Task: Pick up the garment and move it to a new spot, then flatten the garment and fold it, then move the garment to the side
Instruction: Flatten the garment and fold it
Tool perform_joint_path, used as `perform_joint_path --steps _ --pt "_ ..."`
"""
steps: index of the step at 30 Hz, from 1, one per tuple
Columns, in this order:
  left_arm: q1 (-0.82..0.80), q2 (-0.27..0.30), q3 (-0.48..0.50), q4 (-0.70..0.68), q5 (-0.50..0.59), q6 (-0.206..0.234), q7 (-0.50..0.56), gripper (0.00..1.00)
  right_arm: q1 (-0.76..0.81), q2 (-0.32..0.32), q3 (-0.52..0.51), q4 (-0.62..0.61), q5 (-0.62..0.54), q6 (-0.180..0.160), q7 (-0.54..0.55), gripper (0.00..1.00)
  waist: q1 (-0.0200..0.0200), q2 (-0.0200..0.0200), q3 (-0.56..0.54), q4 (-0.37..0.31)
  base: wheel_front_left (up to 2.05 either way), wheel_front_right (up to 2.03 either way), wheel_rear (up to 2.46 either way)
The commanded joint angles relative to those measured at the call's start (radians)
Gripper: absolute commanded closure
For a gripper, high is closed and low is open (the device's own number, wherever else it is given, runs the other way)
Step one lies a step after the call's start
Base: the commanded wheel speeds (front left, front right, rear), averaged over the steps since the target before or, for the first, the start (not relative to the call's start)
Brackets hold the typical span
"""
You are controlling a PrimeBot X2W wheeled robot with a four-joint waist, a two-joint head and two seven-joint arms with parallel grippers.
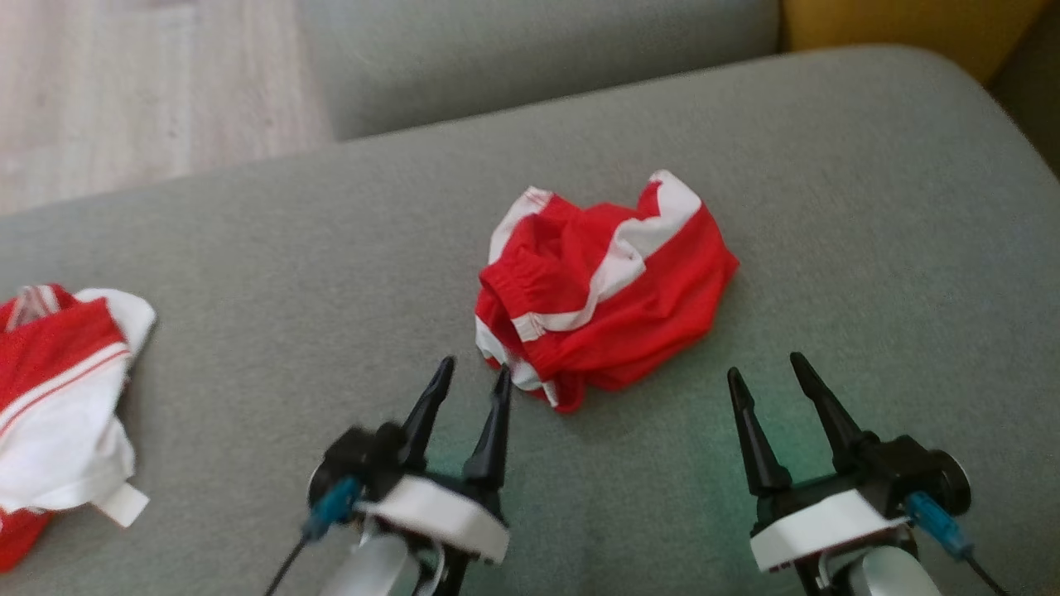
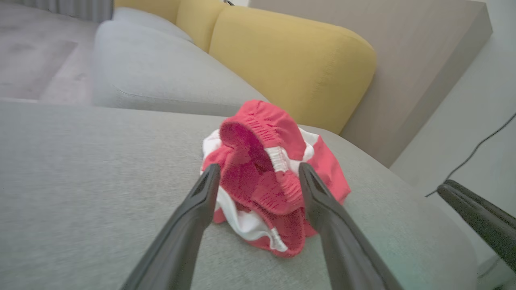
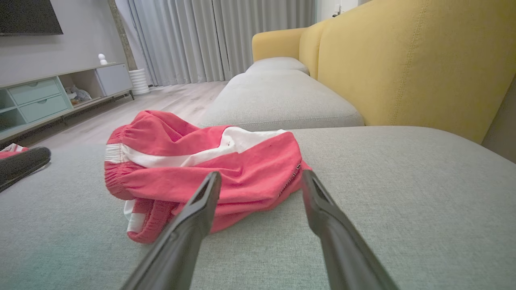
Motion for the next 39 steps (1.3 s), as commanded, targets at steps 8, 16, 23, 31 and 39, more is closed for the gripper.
perform_joint_path --steps 8,16,23,31,39 --pt "-0.211 -0.003 -0.068 0.106 -0.127 -0.026 -0.010 0.00 -0.080 -0.004 0.049 -0.054 0.018 -0.001 -0.004 0.00 -0.0001 0.0000 0.086 -0.066 0.00 0.00 0.00" --pt "-0.268 -0.003 -0.097 0.155 -0.165 -0.041 -0.010 0.49 -0.088 -0.004 0.046 -0.056 0.025 -0.001 -0.004 0.00 -0.0001 0.0000 0.107 -0.078 0.00 0.00 0.00" --pt "-0.264 -0.003 -0.098 0.095 -0.178 -0.058 -0.010 1.00 -0.082 -0.004 0.030 -0.058 0.014 -0.001 -0.004 0.00 -0.0001 0.0000 0.110 -0.032 0.00 0.00 0.00" --pt "-0.113 0.060 -0.059 -0.050 -0.136 -0.058 -0.009 1.00 -0.070 -0.005 0.008 -0.066 0.021 -0.001 -0.004 0.00 -0.0001 0.0000 0.110 0.104 0.00 0.00 0.00" --pt "-0.080 0.284 0.008 -0.191 -0.106 -0.017 0.067 1.00 -0.147 -0.121 0.036 -0.047 0.179 -0.001 -0.004 0.00 -0.0001 0.0000 0.155 0.247 0.00 0.00 0.00"
